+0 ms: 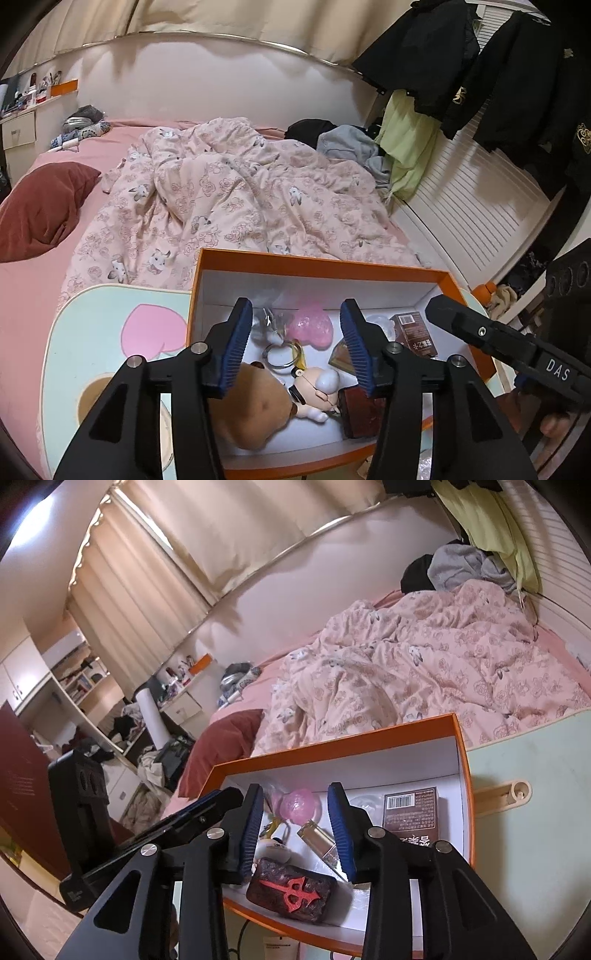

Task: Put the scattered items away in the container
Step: 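Carry the chrome item and glass bottle into the orange box and open both tools, then grasp the white tube with the left tool while the right tool grasps the clear plastic bag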

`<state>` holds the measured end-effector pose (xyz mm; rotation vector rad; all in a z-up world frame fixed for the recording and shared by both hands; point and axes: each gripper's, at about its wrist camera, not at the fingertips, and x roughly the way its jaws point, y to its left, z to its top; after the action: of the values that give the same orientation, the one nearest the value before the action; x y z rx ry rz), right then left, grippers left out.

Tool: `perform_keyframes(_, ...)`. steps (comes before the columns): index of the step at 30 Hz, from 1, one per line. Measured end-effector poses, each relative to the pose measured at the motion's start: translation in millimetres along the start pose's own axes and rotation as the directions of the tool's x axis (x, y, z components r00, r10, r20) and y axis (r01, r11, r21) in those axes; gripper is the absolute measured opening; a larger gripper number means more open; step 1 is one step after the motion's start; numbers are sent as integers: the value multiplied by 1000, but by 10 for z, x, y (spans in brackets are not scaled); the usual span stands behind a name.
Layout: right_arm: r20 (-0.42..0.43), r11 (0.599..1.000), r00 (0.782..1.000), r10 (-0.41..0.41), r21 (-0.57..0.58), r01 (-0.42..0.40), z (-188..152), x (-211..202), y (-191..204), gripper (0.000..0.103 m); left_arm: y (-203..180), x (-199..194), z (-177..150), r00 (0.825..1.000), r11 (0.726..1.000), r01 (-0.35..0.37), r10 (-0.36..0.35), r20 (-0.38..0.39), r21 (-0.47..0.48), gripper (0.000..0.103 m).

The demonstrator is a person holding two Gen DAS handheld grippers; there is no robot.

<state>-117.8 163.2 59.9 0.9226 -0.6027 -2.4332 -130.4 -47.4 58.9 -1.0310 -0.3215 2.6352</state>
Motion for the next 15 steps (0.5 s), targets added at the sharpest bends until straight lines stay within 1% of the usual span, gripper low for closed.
perform_keyframes(5,12,1000,1000,-15,-19,15,-5,-106,16,36,45,-76,-18,1000,1000,3,-3,16,-24,51)
perform_keyframes(8,29,999,999,-16,-50,17,-52,-239,67,37,89,-162,-52,999,998,30,-30,15,-57,51)
perform_keyframes(9,38,998,999,-19,-65,22,-79,-290,90,40,93,-194,-68,999,997,40,-39,15,-67,52)
perform_keyframes(10,46,997,999,-25,-76,29,-108,-334,111,44,88,-228,-84,999,996,48,-46,17,-72,55)
perform_keyframes(11,55,996,998,-31,-85,35,-147,-387,130,51,78,-276,-107,999,996,51,-50,23,-77,58)
perform_keyframes(12,63,995,998,-28,-92,34,-197,-452,148,53,65,-334,-134,998,996,51,-48,35,-78,62)
perform_keyframes(14,46,993,999,-17,-117,22,-300,-549,183,53,39,-449,-189,997,997,46,-42,59,-66,63)
perform_keyframes(15,33,991,999,-25,-133,29,-351,-587,201,53,18,-518,-224,997,998,41,-37,70,-53,63)
